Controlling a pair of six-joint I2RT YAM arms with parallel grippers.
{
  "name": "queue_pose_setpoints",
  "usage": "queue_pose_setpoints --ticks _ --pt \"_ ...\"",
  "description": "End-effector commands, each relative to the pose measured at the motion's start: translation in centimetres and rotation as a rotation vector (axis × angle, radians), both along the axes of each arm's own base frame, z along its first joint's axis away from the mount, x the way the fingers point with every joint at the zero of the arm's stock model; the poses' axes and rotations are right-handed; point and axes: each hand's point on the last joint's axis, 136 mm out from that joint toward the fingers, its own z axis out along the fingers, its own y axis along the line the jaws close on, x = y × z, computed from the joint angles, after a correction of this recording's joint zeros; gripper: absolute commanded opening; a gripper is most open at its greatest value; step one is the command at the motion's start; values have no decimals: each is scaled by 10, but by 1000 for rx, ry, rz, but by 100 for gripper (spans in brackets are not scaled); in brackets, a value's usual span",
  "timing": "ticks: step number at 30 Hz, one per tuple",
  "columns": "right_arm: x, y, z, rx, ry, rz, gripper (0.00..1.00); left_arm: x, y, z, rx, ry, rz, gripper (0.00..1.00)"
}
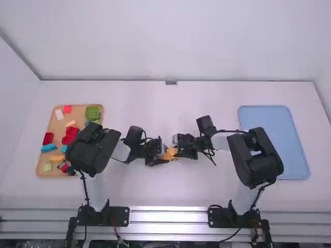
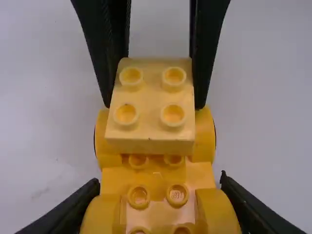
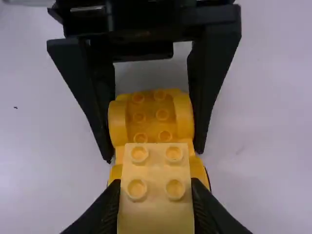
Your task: Assemble lego blocks to make yellow taxi
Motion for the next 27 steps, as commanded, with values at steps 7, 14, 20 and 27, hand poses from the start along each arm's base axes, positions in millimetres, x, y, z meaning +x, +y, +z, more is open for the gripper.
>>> queue_pose_setpoints --ticks 7,14,20,27 --pt "-6 2 -9 -56 -14 21 30 -22 -4 -4 -17 -15 -112 45" --pt "-5 -4 -12 -77 -2 3 29 -15 0 -9 23 -6 -67 43" --pt "-6 -10 -12 -82 16 -7 31 -14 0 -8 20 -11 -66 45" --pt "-8 -10 -12 -87 17 1 35 -11 -1 -6 14 -3 -53 45"
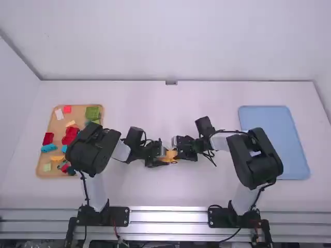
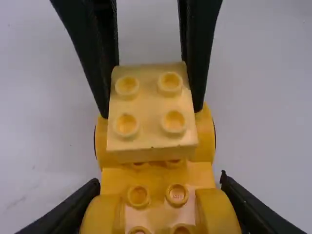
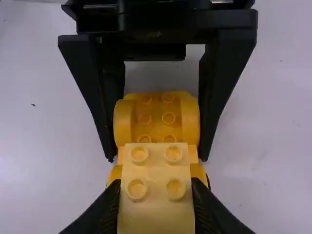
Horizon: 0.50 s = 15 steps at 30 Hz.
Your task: Assemble lego blocks to make yellow taxi
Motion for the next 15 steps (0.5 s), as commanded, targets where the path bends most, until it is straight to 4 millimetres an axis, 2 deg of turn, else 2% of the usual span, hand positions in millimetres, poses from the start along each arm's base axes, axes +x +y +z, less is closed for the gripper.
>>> queue_pose_setpoints --ticks 1,4,6,8,13,15 --pt "2 -8 -10 -69 -4 -21 38 -1 0 -6 21 2 1 45" --pt "3 -9 -10 -66 -4 -26 57 -1 0 -6 21 1 2 45" --pt "3 -8 -7 -42 -1 -24 75 -1 0 -6 22 1 2 45" --pt "4 -6 -1 -14 1 -23 78 -1 0 -6 21 2 2 45" --pt "5 -7 44 171 -71 29 80 0 0 -6 21 1 3 45" --pt "6 -10 54 200 -94 35 77 -1 0 -6 22 2 2 45"
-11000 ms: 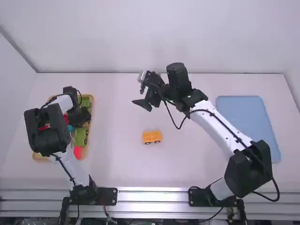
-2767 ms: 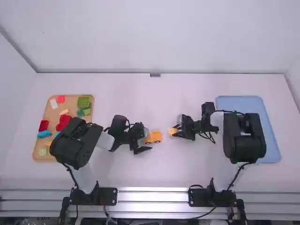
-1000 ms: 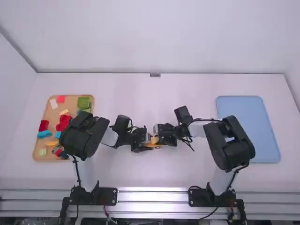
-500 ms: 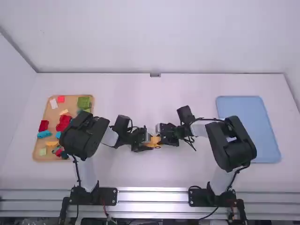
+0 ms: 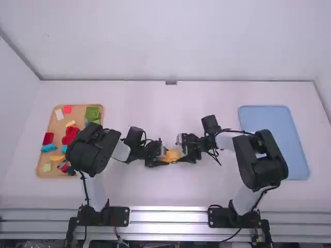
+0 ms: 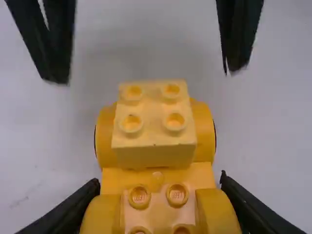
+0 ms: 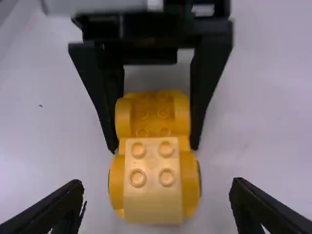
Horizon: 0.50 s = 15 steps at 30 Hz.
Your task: Assemble lego blocks to make yellow taxi
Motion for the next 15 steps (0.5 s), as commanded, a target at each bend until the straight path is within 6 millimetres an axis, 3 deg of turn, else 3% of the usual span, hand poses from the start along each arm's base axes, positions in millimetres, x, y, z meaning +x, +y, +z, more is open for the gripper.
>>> queue_pose_setpoints --ticks 1,2,3,4,5,15 --pt "1 2 35 122 -85 39 71 -1 0 -6 20 3 0 45" --pt "3 2 36 121 -86 32 49 -1 0 -6 20 3 0 45" --pt "3 2 34 109 -87 31 20 -1 0 -6 20 2 0 45" --pt "3 2 33 107 -85 31 14 -1 0 -6 20 2 0 45" --pt "1 3 29 95 -78 35 0 -1 0 -6 20 2 0 44" --pt "-7 23 -40 -115 105 -48 0 -1 0 -6 20 3 0 42"
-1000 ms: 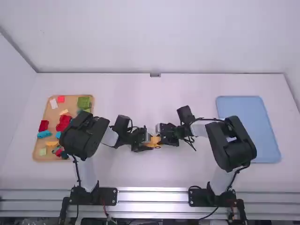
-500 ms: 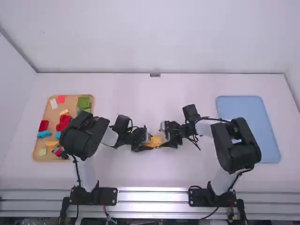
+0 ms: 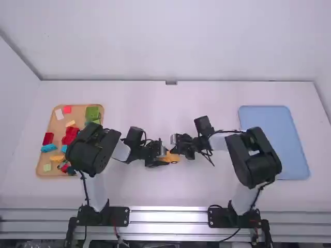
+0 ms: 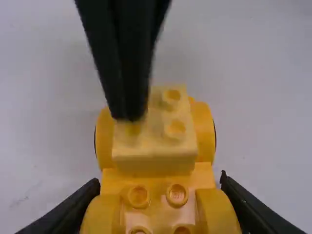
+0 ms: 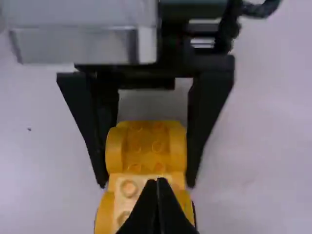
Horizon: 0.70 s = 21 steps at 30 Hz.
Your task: Assemble lego blocks to make yellow taxi
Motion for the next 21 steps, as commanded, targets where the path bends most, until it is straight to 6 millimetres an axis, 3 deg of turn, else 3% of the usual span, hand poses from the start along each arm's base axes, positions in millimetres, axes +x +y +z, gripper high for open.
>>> queue_pose_setpoints --ticks 1,9,16,21 --pt "-5 -7 -30 -132 91 -66 0 -1 0 -6 20 0 0 42" --pt "-19 -17 -45 -203 121 -36 0 -1 0 -6 20 1 0 40" --pt "-31 -38 -34 -113 174 -1 0 0 0 -5 19 -4 0 38" --pt "-24 -39 -49 -138 166 -99 0 1 -1 -4 15 -7 -1 37"
